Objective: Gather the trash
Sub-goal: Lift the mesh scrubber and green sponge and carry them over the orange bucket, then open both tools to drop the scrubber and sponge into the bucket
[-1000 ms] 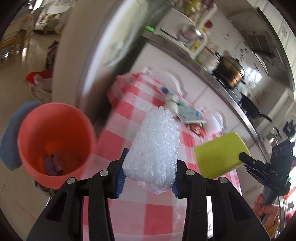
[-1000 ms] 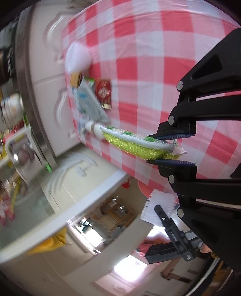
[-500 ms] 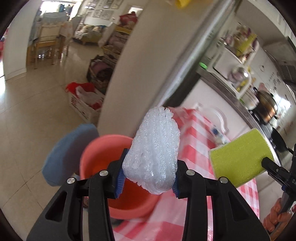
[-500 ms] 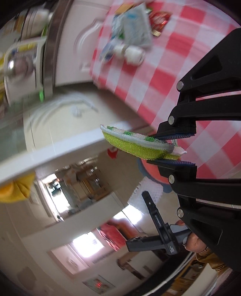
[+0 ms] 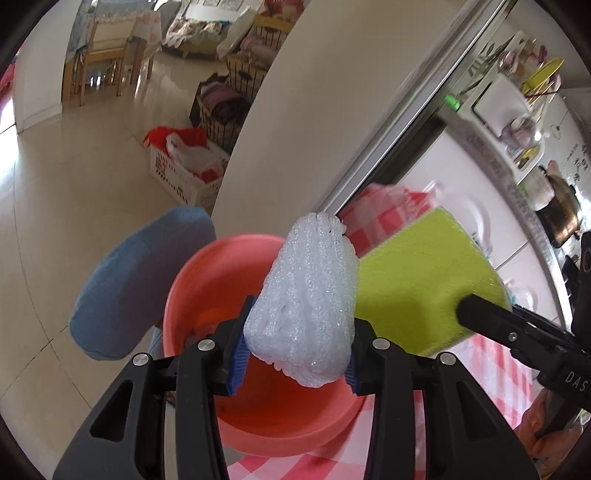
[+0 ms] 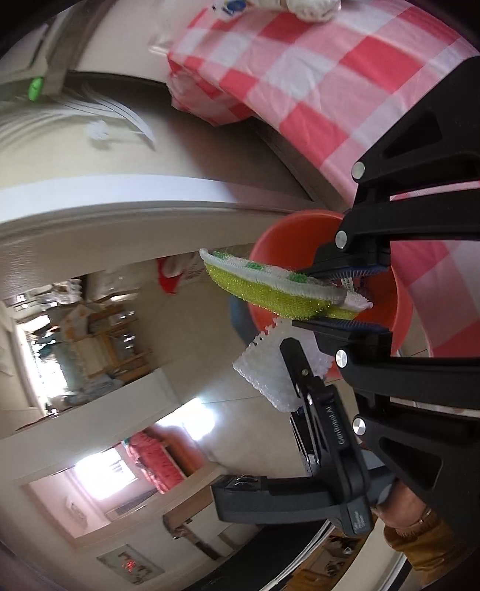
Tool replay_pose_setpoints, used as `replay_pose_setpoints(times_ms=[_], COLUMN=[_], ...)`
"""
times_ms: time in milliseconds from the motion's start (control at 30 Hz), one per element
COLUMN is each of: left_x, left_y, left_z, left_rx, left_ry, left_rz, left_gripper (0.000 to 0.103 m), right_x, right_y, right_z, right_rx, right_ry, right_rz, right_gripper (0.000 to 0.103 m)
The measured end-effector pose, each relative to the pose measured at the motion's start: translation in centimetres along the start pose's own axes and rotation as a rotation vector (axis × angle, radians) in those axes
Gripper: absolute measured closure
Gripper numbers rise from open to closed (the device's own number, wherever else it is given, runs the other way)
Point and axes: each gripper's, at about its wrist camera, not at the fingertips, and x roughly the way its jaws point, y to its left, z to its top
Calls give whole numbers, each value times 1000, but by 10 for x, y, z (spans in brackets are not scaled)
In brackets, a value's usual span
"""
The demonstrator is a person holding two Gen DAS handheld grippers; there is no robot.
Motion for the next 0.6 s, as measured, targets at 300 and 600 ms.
replay_pose_setpoints(times_ms=[300, 600], left_x=[36, 38], left_y=[6, 14], left_z=[-11, -13], left_rx=[-4, -8], left_ry=[74, 86], left_rz=[56, 128], left_gripper=[55, 17], right_x=[36, 34], right_y=[-3, 5], right_z=[-4, -9], right_rx=[-11, -16], right_ry=[72, 54], right_rz=[-31, -59], right_gripper=[81, 38])
